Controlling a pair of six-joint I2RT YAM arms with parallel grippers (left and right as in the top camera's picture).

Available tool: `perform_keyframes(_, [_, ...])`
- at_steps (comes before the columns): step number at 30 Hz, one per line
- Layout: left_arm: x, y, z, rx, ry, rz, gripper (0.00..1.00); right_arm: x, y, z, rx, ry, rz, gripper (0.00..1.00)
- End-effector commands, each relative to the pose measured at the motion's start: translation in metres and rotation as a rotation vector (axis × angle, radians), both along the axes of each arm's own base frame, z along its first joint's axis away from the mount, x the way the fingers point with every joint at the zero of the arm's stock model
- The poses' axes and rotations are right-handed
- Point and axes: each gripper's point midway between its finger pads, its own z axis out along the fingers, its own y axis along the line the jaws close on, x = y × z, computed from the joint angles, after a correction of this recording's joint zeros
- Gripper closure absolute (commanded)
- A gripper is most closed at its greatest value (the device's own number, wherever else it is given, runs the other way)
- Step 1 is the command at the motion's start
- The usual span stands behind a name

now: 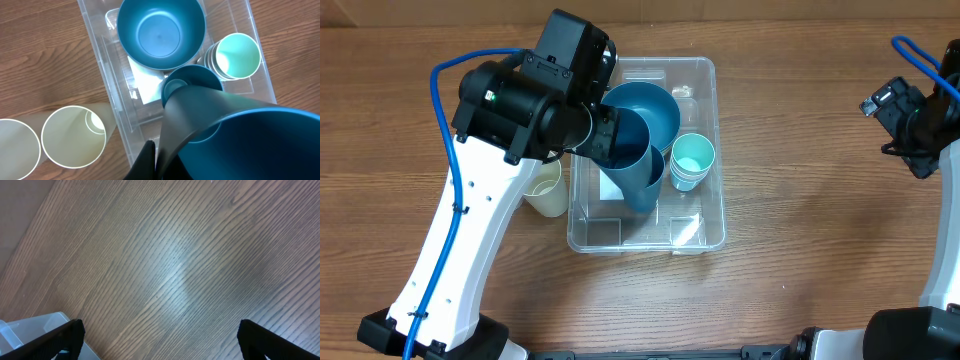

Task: Pack container
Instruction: 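Lower the second dark blue cup into the first one and release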

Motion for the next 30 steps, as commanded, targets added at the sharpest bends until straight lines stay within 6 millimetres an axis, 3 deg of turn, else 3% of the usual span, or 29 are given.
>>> perform_keyframes(1, [-0.006,-0.002,0.021,-0.046,-0.055,-0.001,0.96,0.001,-0.002,0.004,-0.008,-0.014,-0.007,0.00])
perform_keyframes(14, [0.008,-0.004,0.023,-0.045,-0.100,0.011,0.96,0.001,-0.002,0.004,-0.008,-0.014,-0.007,0.00])
perform_keyframes(23, [0.000,-0.008,0.002,-0.033,-0.001,-0.011,0.93,0.001,-0.002,0.004,-0.008,-0.014,-0.007,0.00])
perform_keyframes(24, [0.000,-0.008,-0.001,-0.029,0.007,-0.010,0.91,0.001,-0.002,0.004,-0.008,-0.014,-0.007,0.00])
perform_keyframes(27, [0.006,-0.011,-0.003,-0.031,0.001,-0.010,0.56,0.001,-0.002,0.004,-0.008,-0.014,-0.007,0.00])
perform_keyframes(30, [0.012,-0.012,0.002,-0.039,-0.036,-0.005,0.48,0.001,-0.002,0.004,-0.008,-0.014,-0.007,0.00])
